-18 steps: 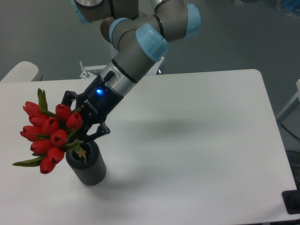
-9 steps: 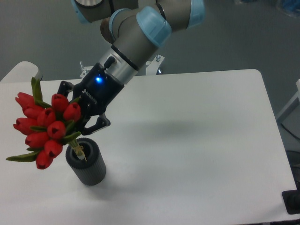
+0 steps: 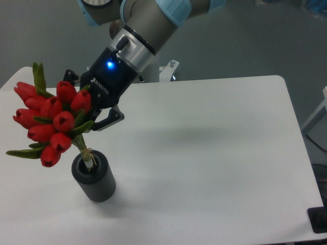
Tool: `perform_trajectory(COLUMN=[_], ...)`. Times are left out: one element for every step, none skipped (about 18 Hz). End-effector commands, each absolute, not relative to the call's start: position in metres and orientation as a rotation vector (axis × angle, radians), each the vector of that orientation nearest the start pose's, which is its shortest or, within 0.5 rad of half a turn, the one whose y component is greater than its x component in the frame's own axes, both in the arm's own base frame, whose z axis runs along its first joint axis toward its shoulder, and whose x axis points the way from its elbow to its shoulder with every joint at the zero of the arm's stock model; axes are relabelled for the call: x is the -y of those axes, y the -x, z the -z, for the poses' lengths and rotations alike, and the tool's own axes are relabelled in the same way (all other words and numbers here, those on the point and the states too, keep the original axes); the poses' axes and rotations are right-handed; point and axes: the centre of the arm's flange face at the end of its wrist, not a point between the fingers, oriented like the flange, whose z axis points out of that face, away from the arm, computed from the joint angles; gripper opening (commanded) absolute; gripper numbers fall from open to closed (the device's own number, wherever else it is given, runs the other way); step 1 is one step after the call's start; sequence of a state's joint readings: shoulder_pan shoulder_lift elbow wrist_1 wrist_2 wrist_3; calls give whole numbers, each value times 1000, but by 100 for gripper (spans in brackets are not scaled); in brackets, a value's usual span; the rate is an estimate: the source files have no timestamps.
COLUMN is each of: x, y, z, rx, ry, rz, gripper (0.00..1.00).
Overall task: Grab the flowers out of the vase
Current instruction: 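Lift the tulip bunch up out of the grey vase, then carry the held tulips away from the vase and hold them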
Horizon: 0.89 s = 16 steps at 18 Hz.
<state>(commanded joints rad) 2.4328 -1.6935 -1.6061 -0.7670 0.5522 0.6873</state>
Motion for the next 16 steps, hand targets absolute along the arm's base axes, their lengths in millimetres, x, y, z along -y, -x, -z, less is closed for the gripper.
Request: perform_trajectory(x=[-522, -520, -519, -517, -514, -511, -506, -502, -498, -495, -493, -491, -488, -485, -485, -482], y=[280, 284, 286, 291, 297, 303, 310, 321, 332, 342, 354, 369, 383, 397, 409, 422], z=[-546, -551, -556, -560, -565, -567, -567, -564, -561, -560, -555, -551, -548, -547, -542, -539], rx=[-185, -176, -170, -163, -157, -149, -137, -122, -108, -94, -74, -52, -33, -20, -7, 4], ry=[2005, 2001, 1996, 1992, 1984, 1978, 1979, 1982, 1983, 1985, 1991, 1996, 1997, 1995, 1997, 1997], rz=[322, 315, 308, 299, 291, 286, 274, 263, 252, 240, 232, 226, 213, 201, 198, 188], gripper=[41, 41, 41, 41, 40, 40, 40, 40, 40, 40, 40, 40, 40, 40, 40, 40])
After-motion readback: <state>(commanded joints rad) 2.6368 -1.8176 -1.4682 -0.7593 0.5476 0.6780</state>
